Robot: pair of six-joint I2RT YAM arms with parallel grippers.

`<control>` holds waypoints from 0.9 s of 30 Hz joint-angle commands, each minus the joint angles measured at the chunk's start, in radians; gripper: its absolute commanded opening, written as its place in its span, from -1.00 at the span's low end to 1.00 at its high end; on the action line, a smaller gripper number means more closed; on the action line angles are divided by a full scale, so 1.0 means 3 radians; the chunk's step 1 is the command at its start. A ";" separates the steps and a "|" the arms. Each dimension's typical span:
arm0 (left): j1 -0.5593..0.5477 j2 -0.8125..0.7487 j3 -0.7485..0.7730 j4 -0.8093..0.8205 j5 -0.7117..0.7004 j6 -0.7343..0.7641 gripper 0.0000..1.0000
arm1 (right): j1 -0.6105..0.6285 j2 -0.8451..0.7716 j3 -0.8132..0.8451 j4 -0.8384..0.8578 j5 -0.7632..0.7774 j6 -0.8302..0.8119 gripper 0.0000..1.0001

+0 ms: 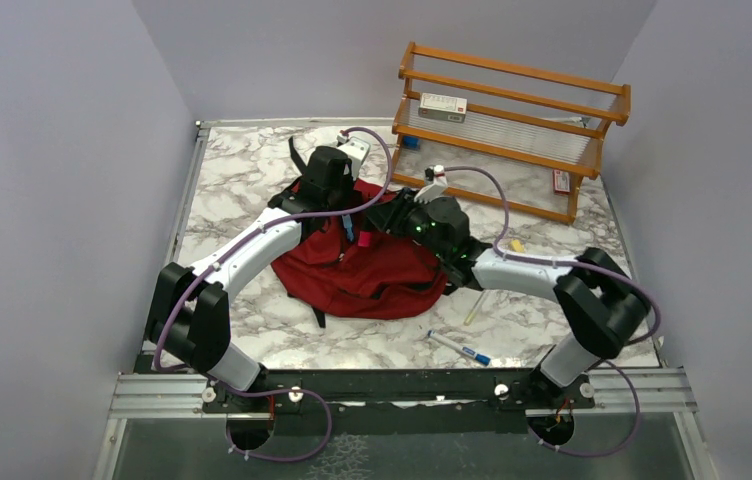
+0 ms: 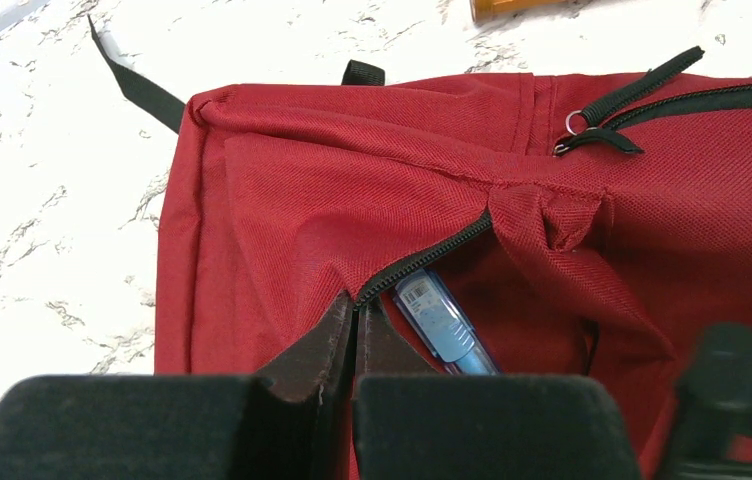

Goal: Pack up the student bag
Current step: Place the stationery in the student bag.

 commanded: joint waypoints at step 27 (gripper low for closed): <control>0.0082 -0.0169 -0.0008 0.0061 0.0015 0.0015 -1.00 | 0.0266 0.1133 0.0886 -0.0187 0.0391 -0.0181 -0.21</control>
